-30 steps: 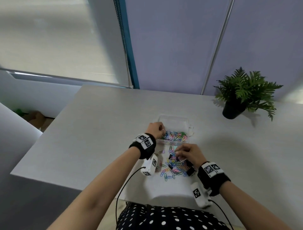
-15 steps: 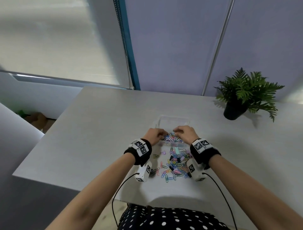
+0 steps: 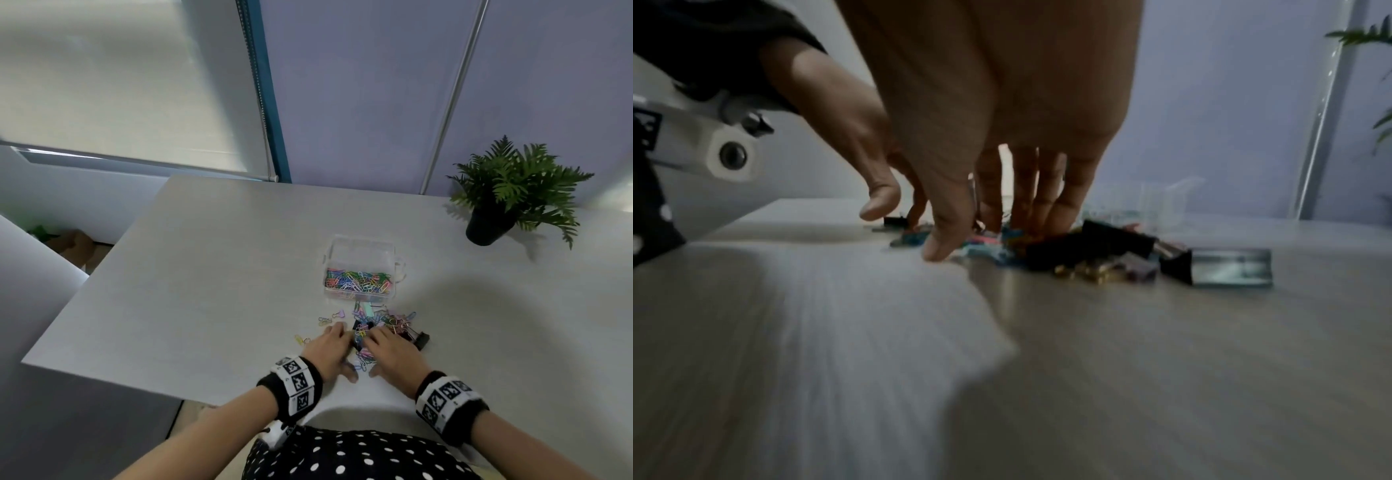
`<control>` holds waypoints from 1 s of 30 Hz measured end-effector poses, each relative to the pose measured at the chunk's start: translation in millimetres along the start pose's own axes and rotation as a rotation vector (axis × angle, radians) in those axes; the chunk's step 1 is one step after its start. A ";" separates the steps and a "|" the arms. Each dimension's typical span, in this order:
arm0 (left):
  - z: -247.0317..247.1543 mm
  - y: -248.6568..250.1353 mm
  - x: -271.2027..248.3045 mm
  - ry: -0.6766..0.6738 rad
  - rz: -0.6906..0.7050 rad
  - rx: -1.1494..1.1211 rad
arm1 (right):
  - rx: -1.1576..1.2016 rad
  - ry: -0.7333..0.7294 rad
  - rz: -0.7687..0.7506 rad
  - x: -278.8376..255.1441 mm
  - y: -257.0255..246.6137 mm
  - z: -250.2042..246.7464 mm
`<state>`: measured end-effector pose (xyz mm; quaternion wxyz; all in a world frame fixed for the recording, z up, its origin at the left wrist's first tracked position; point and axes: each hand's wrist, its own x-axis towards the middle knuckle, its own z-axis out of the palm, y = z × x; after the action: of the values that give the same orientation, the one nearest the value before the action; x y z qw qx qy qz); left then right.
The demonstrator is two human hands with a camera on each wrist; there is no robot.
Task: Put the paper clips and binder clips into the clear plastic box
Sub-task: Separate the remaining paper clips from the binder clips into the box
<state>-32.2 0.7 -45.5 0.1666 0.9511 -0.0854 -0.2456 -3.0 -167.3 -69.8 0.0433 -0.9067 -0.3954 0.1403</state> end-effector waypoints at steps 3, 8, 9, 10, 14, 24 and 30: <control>12.7 1.1 6.0 0.063 0.010 0.057 | 0.045 0.029 0.061 1.5 -1.8 5.5; 9.7 -10.4 15.1 0.156 -0.020 -0.051 | 0.173 0.091 0.078 8.8 -2.9 -5.4; 6.9 -12.3 15.4 0.159 -0.022 -0.056 | 0.197 0.081 0.094 10.5 -1.1 -7.3; 4.7 -14.2 15.8 0.160 -0.019 -0.059 | 0.228 0.076 0.108 12.0 1.3 -8.0; -3.8 -21.4 14.9 0.138 -0.014 -0.050 | 0.377 0.109 0.153 11.8 12.9 -10.8; -30.1 -47.3 7.0 0.132 -0.150 -0.560 | 0.945 0.241 0.278 5.1 24.8 -24.1; -68.9 -44.5 18.2 0.191 -0.129 -0.872 | 1.288 0.301 0.361 15.1 38.3 -39.0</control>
<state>21.3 56.5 -12.7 0.5433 0.8138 0.1010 -0.1798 45.0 -181.2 -43.0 0.6044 -0.7615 -0.0655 0.2250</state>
